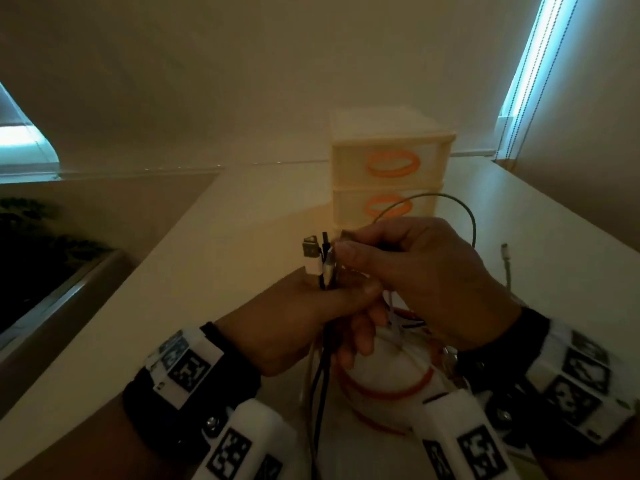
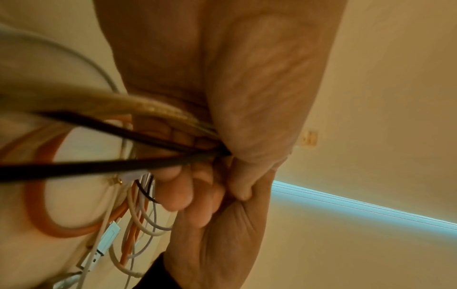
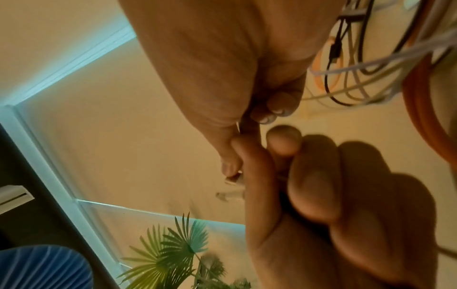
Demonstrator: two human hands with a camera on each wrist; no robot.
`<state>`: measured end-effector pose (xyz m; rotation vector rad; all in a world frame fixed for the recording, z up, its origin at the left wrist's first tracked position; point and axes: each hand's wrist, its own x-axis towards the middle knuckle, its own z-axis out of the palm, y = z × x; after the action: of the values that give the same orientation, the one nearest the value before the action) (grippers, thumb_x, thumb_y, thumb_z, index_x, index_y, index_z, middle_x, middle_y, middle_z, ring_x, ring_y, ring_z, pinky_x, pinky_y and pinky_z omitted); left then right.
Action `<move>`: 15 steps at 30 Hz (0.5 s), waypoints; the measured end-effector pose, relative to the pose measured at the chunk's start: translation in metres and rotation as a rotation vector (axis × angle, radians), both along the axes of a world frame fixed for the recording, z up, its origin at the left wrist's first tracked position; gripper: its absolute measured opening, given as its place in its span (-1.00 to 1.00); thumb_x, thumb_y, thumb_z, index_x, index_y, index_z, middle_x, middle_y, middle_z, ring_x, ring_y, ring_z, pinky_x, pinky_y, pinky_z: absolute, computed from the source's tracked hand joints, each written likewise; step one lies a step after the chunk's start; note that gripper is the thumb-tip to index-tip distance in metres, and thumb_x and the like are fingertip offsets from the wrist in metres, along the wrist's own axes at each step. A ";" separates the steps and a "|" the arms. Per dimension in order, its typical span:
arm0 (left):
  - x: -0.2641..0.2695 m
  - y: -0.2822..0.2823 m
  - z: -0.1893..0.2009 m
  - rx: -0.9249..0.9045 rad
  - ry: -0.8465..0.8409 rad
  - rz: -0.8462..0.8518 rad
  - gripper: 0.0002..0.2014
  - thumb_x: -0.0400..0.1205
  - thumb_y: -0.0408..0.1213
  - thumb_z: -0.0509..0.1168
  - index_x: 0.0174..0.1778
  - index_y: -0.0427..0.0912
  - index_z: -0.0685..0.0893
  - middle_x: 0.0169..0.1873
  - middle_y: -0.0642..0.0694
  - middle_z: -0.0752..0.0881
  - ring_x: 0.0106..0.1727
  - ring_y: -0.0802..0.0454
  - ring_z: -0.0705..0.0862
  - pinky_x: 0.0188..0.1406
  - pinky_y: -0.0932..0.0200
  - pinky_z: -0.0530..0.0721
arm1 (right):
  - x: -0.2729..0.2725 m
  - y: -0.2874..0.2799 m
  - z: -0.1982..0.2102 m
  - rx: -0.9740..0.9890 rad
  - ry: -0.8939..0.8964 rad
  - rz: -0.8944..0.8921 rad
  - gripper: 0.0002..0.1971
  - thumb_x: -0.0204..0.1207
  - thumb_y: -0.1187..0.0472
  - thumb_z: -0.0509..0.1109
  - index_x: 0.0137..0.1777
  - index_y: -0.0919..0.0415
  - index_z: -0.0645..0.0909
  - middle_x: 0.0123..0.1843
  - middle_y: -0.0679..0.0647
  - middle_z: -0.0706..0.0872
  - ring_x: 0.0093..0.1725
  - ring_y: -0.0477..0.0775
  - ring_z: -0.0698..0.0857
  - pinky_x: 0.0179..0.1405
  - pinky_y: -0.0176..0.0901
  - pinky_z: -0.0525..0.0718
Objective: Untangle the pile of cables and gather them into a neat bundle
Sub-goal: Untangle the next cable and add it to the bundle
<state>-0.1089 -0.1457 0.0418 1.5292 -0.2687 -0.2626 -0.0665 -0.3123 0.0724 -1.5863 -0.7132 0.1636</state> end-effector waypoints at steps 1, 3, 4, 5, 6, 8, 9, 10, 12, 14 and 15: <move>-0.001 -0.001 0.001 -0.001 -0.002 0.008 -0.66 0.66 -0.07 0.30 -0.27 -0.22 0.80 -0.48 -0.20 0.72 -0.56 0.00 0.65 -0.54 0.21 0.64 | -0.004 0.004 0.001 0.020 0.032 0.028 -0.83 0.55 0.18 0.50 -0.07 0.29 0.84 -0.42 0.51 0.70 -0.58 0.35 0.70 -0.52 0.12 0.78; -0.001 -0.003 0.004 0.015 -0.006 0.109 -0.61 0.68 0.01 0.32 -0.25 -0.23 0.84 -0.40 -0.28 0.73 -0.46 -0.10 0.68 -0.42 0.11 0.67 | -0.007 0.010 -0.003 0.031 0.010 -0.010 -0.83 0.59 0.16 0.49 0.00 0.25 0.84 -0.46 0.36 0.71 -0.55 0.39 0.70 -0.48 0.22 0.79; 0.000 -0.002 0.006 0.012 -0.022 0.195 -0.61 0.67 0.04 0.32 -0.21 -0.20 0.85 -0.34 -0.30 0.73 -0.38 -0.15 0.68 -0.36 0.03 0.66 | -0.008 0.013 -0.005 0.000 -0.064 -0.087 -0.85 0.60 0.12 0.48 0.05 0.14 0.84 -0.37 0.15 0.77 -0.43 0.31 0.77 -0.37 0.10 0.82; 0.003 0.001 0.008 -0.011 -0.046 0.293 -0.62 0.66 0.04 0.30 -0.20 -0.16 0.86 -0.29 -0.30 0.72 -0.31 -0.19 0.67 -0.32 -0.02 0.65 | -0.009 0.015 -0.006 -0.037 -0.131 -0.175 -0.84 0.60 0.07 0.47 0.11 -0.02 0.81 -0.19 -0.04 0.79 -0.26 0.08 0.81 -0.25 -0.08 0.81; 0.006 0.004 0.011 -0.041 -0.076 0.373 -0.60 0.69 0.05 0.26 -0.20 -0.17 0.85 -0.25 -0.29 0.71 -0.24 -0.21 0.65 -0.28 -0.04 0.64 | -0.010 0.017 -0.008 -0.069 -0.144 -0.248 -0.81 0.58 0.01 0.46 0.18 -0.17 0.74 0.01 -0.15 0.76 -0.08 -0.10 0.78 -0.15 -0.26 0.76; 0.011 0.012 0.019 -0.019 -0.165 0.475 -0.47 0.76 0.11 0.14 -0.19 -0.23 0.81 -0.14 -0.25 0.76 -0.07 -0.23 0.67 -0.07 -0.09 0.66 | -0.019 0.026 -0.007 -0.082 0.004 -0.277 -0.72 0.59 -0.01 0.45 0.26 -0.21 0.57 0.16 -0.16 0.69 0.06 -0.19 0.74 -0.08 -0.28 0.76; 0.011 0.014 0.026 0.026 -0.211 0.502 -0.41 0.77 0.15 0.08 -0.18 -0.25 0.81 -0.12 -0.16 0.80 0.00 -0.17 0.69 0.03 -0.12 0.65 | -0.024 0.032 -0.005 -0.064 0.125 -0.220 -0.70 0.61 0.01 0.44 0.30 -0.17 0.51 0.15 -0.12 0.72 0.05 -0.16 0.77 0.00 -0.18 0.80; 0.010 0.015 0.032 0.068 -0.242 0.525 -0.38 0.76 0.19 0.05 -0.20 -0.24 0.81 -0.15 -0.06 0.81 0.01 -0.09 0.71 0.06 -0.09 0.62 | -0.028 0.038 -0.002 -0.034 0.223 -0.148 -0.67 0.63 0.01 0.42 0.35 -0.13 0.48 0.12 -0.07 0.77 0.03 -0.10 0.81 0.07 -0.05 0.82; 0.006 0.017 0.045 0.095 -0.277 0.543 -0.37 0.67 0.26 0.07 -0.24 -0.22 0.77 -0.14 -0.10 0.79 -0.03 -0.15 0.72 -0.02 -0.09 0.60 | -0.036 0.048 0.008 -0.016 0.325 -0.015 -0.70 0.70 0.02 0.35 0.38 -0.12 0.45 -0.05 0.04 0.84 -0.16 -0.02 0.84 -0.03 0.00 0.82; 0.005 0.021 0.056 0.045 -0.306 0.524 -0.36 0.67 0.26 0.06 -0.30 -0.27 0.69 -0.08 -0.28 0.76 -0.01 -0.17 0.75 -0.01 -0.15 0.60 | -0.042 0.055 0.016 -0.013 0.331 0.069 -0.81 0.76 0.01 0.24 0.32 -0.05 0.52 -0.37 0.01 0.73 -0.49 -0.03 0.63 -0.47 -0.16 0.61; 0.006 0.025 0.062 -0.009 -0.294 0.507 -0.35 0.70 0.24 0.04 -0.35 -0.27 0.64 -0.10 -0.31 0.74 -0.01 -0.16 0.73 0.02 -0.14 0.58 | -0.043 0.058 0.019 -0.029 0.337 0.091 -0.79 0.78 0.00 0.20 0.24 0.06 0.58 -0.49 -0.02 0.58 -0.57 -0.06 0.45 -0.58 -0.22 0.41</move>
<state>-0.1028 -0.1207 0.1036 1.5710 -0.1044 0.3653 -0.1099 -0.2541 0.0917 -1.5063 -0.5203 0.4973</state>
